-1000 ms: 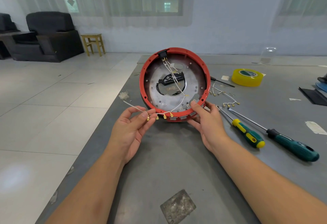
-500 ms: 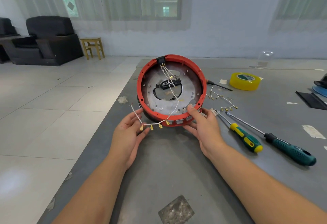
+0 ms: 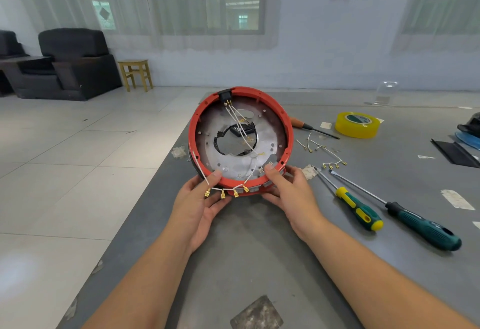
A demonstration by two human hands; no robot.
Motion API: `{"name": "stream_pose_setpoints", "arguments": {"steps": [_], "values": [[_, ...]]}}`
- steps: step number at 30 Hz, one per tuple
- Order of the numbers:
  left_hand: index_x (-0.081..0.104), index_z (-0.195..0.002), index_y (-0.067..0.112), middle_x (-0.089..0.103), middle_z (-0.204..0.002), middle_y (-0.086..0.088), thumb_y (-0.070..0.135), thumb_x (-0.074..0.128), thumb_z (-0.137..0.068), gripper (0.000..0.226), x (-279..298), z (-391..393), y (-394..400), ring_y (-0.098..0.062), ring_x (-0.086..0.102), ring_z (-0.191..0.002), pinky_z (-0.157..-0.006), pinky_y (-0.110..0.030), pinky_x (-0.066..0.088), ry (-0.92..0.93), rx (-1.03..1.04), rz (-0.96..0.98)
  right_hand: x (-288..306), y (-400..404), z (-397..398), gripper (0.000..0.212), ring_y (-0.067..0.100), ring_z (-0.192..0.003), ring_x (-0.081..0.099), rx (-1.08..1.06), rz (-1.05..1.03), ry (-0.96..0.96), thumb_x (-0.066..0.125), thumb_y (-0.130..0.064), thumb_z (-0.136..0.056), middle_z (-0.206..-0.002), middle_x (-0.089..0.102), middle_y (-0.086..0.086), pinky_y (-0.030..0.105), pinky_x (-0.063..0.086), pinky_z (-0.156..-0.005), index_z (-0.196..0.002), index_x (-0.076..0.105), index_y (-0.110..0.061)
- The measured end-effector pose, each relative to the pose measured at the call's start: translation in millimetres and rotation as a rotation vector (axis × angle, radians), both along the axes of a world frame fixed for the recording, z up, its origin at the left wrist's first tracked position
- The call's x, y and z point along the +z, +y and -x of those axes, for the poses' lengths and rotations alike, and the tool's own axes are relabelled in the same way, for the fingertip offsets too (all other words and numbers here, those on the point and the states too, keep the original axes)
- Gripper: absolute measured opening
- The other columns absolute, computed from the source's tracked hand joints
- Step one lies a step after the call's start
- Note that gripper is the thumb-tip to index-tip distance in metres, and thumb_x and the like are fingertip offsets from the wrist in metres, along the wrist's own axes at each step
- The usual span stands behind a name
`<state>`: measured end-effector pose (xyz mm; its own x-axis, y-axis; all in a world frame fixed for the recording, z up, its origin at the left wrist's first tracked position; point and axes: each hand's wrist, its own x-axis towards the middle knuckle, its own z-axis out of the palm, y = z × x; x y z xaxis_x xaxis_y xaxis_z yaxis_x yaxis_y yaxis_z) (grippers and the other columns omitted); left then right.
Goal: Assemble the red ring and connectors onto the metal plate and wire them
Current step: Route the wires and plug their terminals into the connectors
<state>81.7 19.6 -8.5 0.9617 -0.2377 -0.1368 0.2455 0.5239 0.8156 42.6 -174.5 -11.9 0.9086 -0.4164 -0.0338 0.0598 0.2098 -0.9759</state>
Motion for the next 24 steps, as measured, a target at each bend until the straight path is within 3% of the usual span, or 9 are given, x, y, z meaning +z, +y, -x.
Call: {"name": "stream_pose_setpoints", "arguments": {"steps": [2, 5, 8, 10, 14, 20, 22, 24], "values": [[0.059, -0.136, 0.001, 0.074, -0.125, -0.02, 0.021, 0.086, -0.077, 0.068, -1, 0, 1, -0.036, 0.075, -0.11, -0.091, -0.048, 0.063, -0.004, 0.029, 0.017, 3, 1, 2, 0.099, 0.016, -0.129, 0.059, -0.085, 0.29, 0.059, 0.073, -0.072, -0.068, -0.145, 0.056, -0.004, 0.044, 0.049, -0.109, -0.148, 0.042, -0.023], [0.056, -0.139, 0.001, 0.076, -0.117, -0.018, 0.019, 0.086, -0.076, 0.072, 0, 2, 1, -0.034, 0.076, -0.103, -0.085, -0.043, 0.065, -0.009, 0.046, 0.001, 11, -1, 6, 0.085, 0.02, -0.146, 0.029, -0.372, 0.789, 0.011, 0.062, -0.067, -0.086, -0.157, 0.031, -0.003, 0.046, 0.028, -0.119, -0.154, 0.031, -0.026], [0.055, -0.139, 0.002, 0.076, -0.12, -0.019, 0.017, 0.084, -0.081, 0.066, 0, 3, 0, -0.039, 0.073, -0.111, -0.084, -0.043, 0.065, -0.014, 0.037, -0.017, 26, -2, 8, 0.044, 0.019, -0.13, 0.035, -0.513, 1.227, -0.136, 0.056, -0.062, -0.09, -0.135, 0.046, -0.011, 0.041, 0.026, -0.102, -0.125, 0.057, -0.036], [0.056, -0.138, 0.002, 0.076, -0.118, -0.018, 0.018, 0.085, -0.078, 0.069, 0, 3, -1, -0.037, 0.075, -0.107, -0.079, -0.04, 0.065, -0.026, 0.041, -0.021, 29, 1, 6, 0.033, 0.019, -0.126, 0.035, -0.493, 1.403, -0.081, 0.054, -0.064, -0.091, -0.126, 0.05, -0.013, 0.042, 0.025, -0.097, -0.105, 0.068, -0.037], [0.056, -0.136, 0.002, 0.076, -0.118, -0.02, 0.017, 0.085, -0.079, 0.066, 0, 4, -1, -0.035, 0.076, -0.103, -0.076, -0.039, 0.065, -0.027, 0.046, -0.03, 30, 8, -1, 0.039, 0.021, -0.123, 0.029, -0.425, 1.418, 0.048, 0.055, -0.069, -0.086, -0.121, 0.051, -0.013, 0.046, 0.022, -0.096, -0.092, 0.073, -0.034], [0.061, -0.126, 0.007, 0.076, -0.118, -0.019, 0.013, 0.082, -0.086, 0.046, -1, 3, -2, -0.029, 0.076, -0.086, -0.068, -0.034, 0.063, -0.028, 0.033, -0.069, 38, 9, -6, 0.025, 0.009, -0.102, 0.025, -0.336, 1.32, 0.035, 0.064, -0.057, -0.086, -0.096, 0.052, -0.023, 0.034, 0.012, -0.078, -0.077, 0.069, -0.035], [0.06, -0.128, 0.007, 0.077, -0.118, -0.018, 0.013, 0.082, -0.087, 0.047, -2, 2, -2, -0.031, 0.078, -0.093, -0.072, -0.038, 0.065, -0.029, 0.03, -0.074, 43, 6, -6, 0.021, 0.01, -0.096, 0.037, -0.266, 1.153, -0.037, 0.067, -0.044, -0.089, -0.082, 0.057, -0.021, 0.032, 0.021, -0.078, -0.072, 0.067, -0.032], [0.056, -0.134, 0.006, 0.077, -0.118, -0.018, 0.014, 0.082, -0.088, 0.053, -2, 1, -3, -0.036, 0.076, -0.105, -0.081, -0.046, 0.066, -0.017, 0.034, -0.065, 49, -1, -5, 0.021, 0.003, -0.08, 0.058, -0.22, 0.958, -0.115, 0.067, -0.034, -0.092, -0.072, 0.063, -0.017, 0.024, 0.041, -0.07, -0.072, 0.066, -0.029]]}}
